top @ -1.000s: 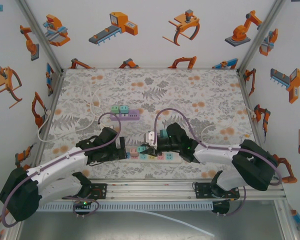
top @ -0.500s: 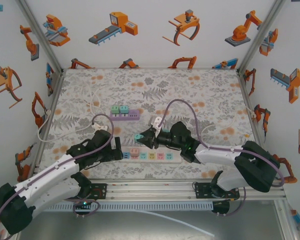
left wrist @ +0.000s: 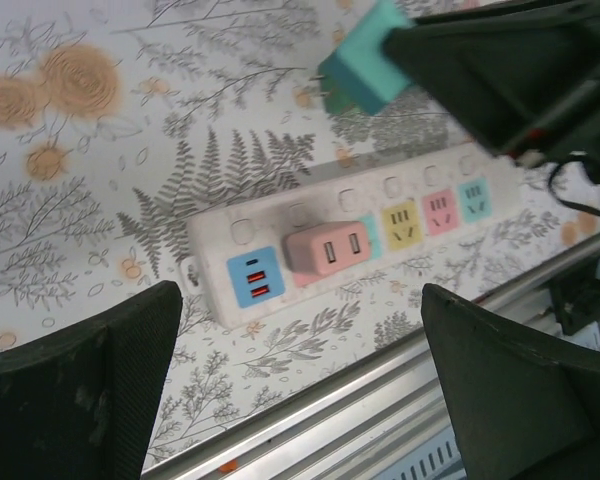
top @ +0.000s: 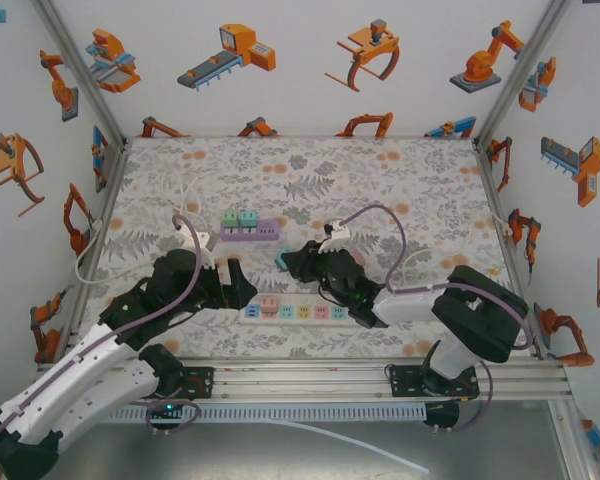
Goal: Pull the plug off the socket
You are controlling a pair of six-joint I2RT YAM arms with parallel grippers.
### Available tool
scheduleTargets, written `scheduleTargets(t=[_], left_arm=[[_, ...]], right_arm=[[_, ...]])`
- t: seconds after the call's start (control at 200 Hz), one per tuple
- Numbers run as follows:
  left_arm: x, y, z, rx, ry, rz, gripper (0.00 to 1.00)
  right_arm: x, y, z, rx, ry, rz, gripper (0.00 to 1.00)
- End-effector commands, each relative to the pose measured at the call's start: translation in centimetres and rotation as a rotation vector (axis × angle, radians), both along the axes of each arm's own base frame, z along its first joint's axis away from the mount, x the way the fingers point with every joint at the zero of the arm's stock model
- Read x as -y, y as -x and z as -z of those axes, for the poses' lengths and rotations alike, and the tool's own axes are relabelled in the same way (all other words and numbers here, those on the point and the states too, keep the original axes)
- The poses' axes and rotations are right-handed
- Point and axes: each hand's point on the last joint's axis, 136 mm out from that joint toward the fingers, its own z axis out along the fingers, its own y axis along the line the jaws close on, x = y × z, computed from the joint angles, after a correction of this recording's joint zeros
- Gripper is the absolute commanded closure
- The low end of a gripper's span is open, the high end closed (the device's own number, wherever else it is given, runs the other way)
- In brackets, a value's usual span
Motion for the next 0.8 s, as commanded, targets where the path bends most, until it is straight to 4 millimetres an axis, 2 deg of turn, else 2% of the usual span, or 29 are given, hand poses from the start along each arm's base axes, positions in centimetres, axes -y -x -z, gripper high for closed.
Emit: scheduleTargets(t=[0.0, 0.3, 0.491, 0.796], left_arm=[[0.9, 0.3, -2.3, 0.057, 0.018, 0.077, 0.03], [0.4, 0.2, -0.7, 0.018, -0.027, 0.048, 0.03], [0.1, 0.1, -0.3, 0.022, -0.026, 0.029, 0.03], [0.3, -0.2, 0.5, -0.002, -0.046, 0.026, 0.03]], right_arm=[[-0.2, -1.6, -0.4, -0.048, -0.057, 0.127, 0.92], [-2.9, -3.6, 3.6, -0.116, -0.007, 0.155, 0.89], [-2.9, -3.9, 5.1, -0.132, 0.016, 0.172, 0.86], [-2.9, -3.4, 6.9, -0.161, 0.050, 0.154, 0.71]])
